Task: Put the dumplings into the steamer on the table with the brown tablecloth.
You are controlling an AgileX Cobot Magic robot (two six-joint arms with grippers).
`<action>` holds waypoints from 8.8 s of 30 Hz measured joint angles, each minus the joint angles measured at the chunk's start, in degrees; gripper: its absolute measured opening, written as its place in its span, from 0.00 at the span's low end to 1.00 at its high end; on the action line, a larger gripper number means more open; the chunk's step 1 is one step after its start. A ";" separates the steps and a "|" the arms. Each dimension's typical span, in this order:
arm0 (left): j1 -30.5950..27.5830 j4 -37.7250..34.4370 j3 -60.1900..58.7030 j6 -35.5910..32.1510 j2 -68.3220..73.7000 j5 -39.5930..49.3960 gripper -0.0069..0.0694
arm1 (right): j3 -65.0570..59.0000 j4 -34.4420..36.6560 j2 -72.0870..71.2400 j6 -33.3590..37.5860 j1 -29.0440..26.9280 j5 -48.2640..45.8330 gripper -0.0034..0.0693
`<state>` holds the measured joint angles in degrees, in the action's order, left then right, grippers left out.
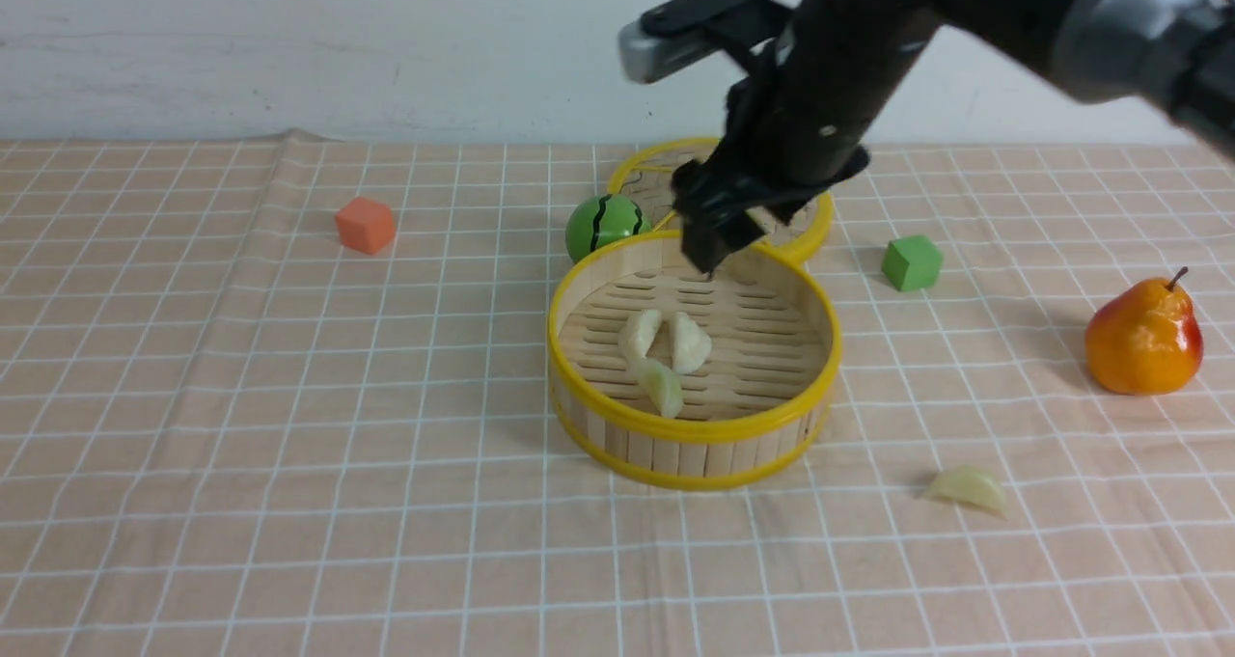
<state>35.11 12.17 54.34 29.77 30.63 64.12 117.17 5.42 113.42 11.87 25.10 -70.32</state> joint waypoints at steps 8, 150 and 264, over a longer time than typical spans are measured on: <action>0.00 -0.22 0.00 -0.06 0.00 -0.73 0.07 | -21.80 1.75 -6.88 9.88 -12.50 -0.48 0.76; 0.00 -0.79 -34.44 -4.21 -27.18 -33.82 0.12 | -108.82 -7.69 -106.37 -18.28 -23.43 54.56 0.05; -35.97 -9.61 -55.98 -17.72 -31.22 -43.23 0.07 | -118.03 -7.47 -114.03 -20.56 -23.78 48.17 0.20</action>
<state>-0.85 2.56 -1.64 12.05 -0.59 20.89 -0.86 -2.05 -0.61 -8.69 1.32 -22.15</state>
